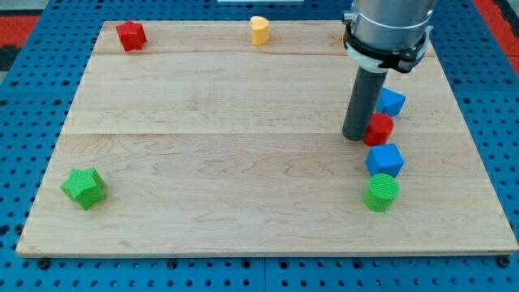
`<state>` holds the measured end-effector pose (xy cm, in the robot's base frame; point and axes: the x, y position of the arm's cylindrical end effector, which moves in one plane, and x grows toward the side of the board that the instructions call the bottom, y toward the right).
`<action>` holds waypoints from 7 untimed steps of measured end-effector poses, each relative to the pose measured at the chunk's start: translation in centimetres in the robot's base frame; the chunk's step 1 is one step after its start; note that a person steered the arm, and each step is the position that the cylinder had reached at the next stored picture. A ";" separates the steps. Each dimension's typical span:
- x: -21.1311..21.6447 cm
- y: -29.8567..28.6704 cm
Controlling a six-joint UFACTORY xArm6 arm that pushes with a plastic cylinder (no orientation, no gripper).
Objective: Move the green star diagonal to the yellow hexagon
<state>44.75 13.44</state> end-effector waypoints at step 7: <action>12.7 -27.6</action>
<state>57.41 -14.13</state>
